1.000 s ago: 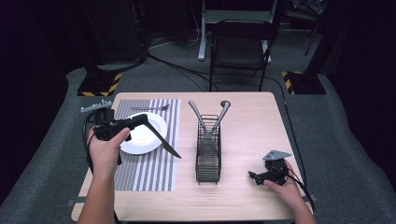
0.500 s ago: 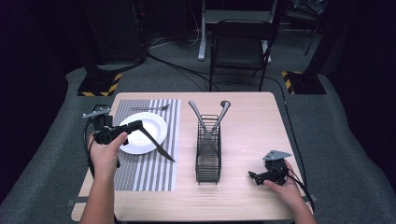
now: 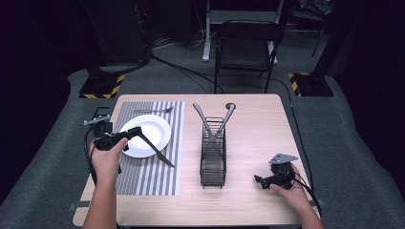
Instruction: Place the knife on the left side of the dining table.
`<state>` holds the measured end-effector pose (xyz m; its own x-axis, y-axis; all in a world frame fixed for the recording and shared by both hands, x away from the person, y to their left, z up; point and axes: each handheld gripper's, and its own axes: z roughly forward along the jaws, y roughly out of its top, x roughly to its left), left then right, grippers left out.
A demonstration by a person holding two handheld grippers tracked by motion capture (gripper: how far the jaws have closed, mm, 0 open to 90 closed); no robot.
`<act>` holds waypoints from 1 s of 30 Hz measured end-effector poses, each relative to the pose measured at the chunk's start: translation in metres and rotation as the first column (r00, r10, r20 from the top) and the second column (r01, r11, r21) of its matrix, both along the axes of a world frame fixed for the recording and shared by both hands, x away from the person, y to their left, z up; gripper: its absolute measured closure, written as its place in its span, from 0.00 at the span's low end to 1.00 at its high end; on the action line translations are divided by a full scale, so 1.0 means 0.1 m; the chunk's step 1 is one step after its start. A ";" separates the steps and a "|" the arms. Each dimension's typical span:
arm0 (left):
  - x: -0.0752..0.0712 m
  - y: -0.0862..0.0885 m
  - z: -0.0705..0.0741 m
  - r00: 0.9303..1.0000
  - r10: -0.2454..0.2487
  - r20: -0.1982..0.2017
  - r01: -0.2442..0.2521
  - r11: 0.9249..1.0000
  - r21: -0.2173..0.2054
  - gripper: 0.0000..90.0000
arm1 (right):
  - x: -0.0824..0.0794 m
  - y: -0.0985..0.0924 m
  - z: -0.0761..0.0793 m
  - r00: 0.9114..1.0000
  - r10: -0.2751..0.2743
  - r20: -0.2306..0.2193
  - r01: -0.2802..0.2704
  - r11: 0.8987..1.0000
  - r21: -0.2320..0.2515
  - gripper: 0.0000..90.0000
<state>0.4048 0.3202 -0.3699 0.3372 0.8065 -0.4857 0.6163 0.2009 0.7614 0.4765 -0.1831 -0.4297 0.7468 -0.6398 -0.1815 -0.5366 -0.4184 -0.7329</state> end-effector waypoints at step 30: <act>-0.12 0.47 -0.45 0.990 0.136 -0.039 -0.138 0.990 -0.026 0.85 | 0.00 0.00 0.00 1.000 -0.003 0.000 0.003 1.000 0.000 0.00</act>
